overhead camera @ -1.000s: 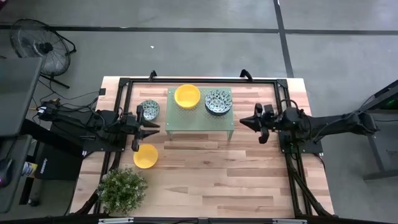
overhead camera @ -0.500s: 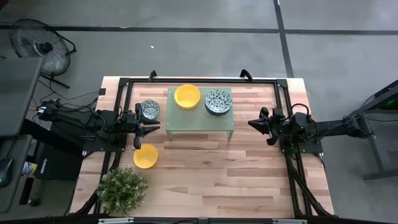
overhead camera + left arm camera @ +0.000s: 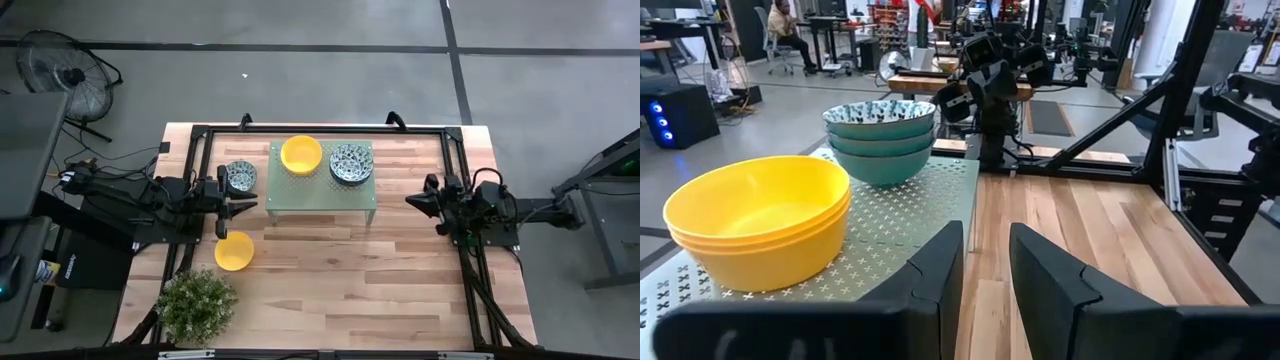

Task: Pick & Place Mini bowls
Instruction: Stack the blue bowl on top of the blue bowls on the shelf

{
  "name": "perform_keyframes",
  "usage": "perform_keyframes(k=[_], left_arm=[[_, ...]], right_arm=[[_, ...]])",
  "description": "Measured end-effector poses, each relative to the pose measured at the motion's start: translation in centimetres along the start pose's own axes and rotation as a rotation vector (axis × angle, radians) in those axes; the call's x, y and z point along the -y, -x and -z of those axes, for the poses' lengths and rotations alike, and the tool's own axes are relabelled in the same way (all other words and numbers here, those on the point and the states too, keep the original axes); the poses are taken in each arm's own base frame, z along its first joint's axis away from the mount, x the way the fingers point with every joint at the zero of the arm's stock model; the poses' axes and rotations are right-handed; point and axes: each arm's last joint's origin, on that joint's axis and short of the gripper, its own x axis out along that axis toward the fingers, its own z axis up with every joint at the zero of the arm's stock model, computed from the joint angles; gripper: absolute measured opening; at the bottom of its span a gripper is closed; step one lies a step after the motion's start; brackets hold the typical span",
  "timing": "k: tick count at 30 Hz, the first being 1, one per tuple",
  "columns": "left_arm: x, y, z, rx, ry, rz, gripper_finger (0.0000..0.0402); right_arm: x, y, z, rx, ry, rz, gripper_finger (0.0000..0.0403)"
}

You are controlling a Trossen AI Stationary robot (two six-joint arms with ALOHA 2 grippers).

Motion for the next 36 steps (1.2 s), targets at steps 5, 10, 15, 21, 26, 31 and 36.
perform_keyframes(k=[5,10,15,21,26,31,36], left_arm=[[0.0,0.0,0.0,0.0,0.001,-0.003,0.0083],[-0.1,0.0,0.0,0.001,0.005,-0.018,0.0083],[-0.1,0.0,0.0,0.002,0.01,-0.024,0.0083],[-0.2,0.0,0.0,0.006,0.061,-0.065,0.0083],[-0.2,0.0,0.0,0.007,0.064,-0.072,0.0083],[-0.3,0.0,0.0,0.005,0.062,-0.107,0.0083],[-0.5,0.0,0.0,0.01,0.063,-0.157,0.0083]], right_arm=[[0.1,0.5,0.1,-0.004,0.005,0.005,0.0],[0.2,0.5,0.4,-0.037,0.03,0.019,0.0],[0.7,0.6,1.3,-0.141,0.036,0.065,0.0],[1.1,0.8,1.9,-0.205,0.047,0.095,0.0],[1.1,0.8,2.0,-0.217,0.047,0.102,0.0],[1.1,0.8,2.0,-0.218,0.047,0.103,0.0],[1.1,0.8,2.0,-0.218,0.047,0.103,0.0]])
